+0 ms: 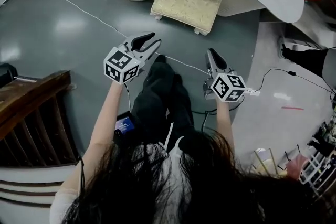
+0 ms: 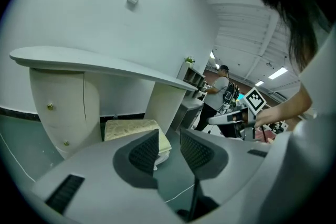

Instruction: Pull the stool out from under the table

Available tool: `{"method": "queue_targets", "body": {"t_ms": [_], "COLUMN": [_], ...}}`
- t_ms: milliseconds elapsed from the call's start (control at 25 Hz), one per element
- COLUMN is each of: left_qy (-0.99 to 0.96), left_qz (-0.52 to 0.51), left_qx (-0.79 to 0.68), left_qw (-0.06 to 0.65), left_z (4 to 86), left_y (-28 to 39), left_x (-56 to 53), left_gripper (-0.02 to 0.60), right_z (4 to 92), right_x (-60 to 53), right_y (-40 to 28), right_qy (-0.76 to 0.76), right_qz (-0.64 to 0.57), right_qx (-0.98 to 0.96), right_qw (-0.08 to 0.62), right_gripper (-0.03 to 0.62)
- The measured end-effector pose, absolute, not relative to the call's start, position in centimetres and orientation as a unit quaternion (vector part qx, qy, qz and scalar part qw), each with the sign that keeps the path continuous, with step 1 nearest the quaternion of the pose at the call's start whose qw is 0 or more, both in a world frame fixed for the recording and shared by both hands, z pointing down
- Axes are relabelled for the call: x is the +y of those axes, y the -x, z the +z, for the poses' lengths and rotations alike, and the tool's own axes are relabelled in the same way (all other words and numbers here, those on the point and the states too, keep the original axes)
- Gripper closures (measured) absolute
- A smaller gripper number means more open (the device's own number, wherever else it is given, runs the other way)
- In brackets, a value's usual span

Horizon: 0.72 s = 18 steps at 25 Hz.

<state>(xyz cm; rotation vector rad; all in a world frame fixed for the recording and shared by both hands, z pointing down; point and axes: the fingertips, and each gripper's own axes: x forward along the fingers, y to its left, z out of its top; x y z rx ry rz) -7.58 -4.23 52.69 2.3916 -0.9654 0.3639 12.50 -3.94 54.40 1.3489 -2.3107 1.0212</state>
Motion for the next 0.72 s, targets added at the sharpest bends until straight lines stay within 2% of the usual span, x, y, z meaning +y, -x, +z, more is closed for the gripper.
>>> {"method": "queue_targets", "body": {"t_ms": [720], "left_qy": [-0.861], "left_qz": [0.208], "left_qx": [-0.314], "left_qw": [0.343], "left_z": [70.7], "left_y": [11.4], "left_x": [-15.7], "left_gripper": [0.444], "right_z": [71.0], "right_x": [-13.6], "right_y": [-17.4], "right_qy": [-0.512], "right_qz": [0.423], "right_qx": [-0.730], "right_qw": [0.163], "right_gripper": [0.540]}}
